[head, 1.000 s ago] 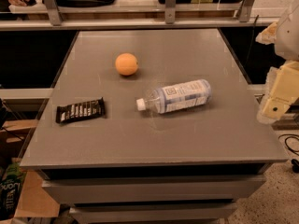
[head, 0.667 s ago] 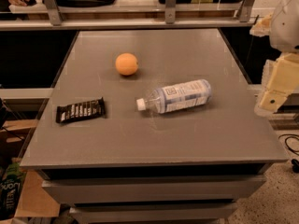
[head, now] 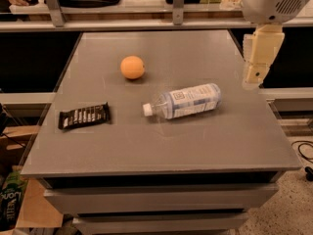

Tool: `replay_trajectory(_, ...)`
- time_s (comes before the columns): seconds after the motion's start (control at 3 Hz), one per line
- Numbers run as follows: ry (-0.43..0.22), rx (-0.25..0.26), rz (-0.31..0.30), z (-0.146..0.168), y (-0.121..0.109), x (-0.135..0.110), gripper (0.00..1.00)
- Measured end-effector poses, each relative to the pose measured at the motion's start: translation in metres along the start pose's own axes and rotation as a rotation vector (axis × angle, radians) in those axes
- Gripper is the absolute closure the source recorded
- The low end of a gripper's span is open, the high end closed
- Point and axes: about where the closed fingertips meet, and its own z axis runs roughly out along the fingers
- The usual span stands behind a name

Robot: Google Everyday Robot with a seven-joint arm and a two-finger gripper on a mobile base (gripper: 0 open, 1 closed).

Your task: Pick orange

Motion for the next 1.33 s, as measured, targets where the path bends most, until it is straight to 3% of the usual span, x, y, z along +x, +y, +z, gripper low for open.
replay_trajectory(0.33, 0.0, 0.0, 0.0, 0.0, 0.0, 0.0, 0.0)
replay_trajectory(0.67, -0.01, 0.001, -0.119, 0.003, -0.006, -0.022, 0.0)
replay_trajectory(1.33, -0.01, -0.044, -0.546, 0.02, -0.015, -0.099, 0.0)
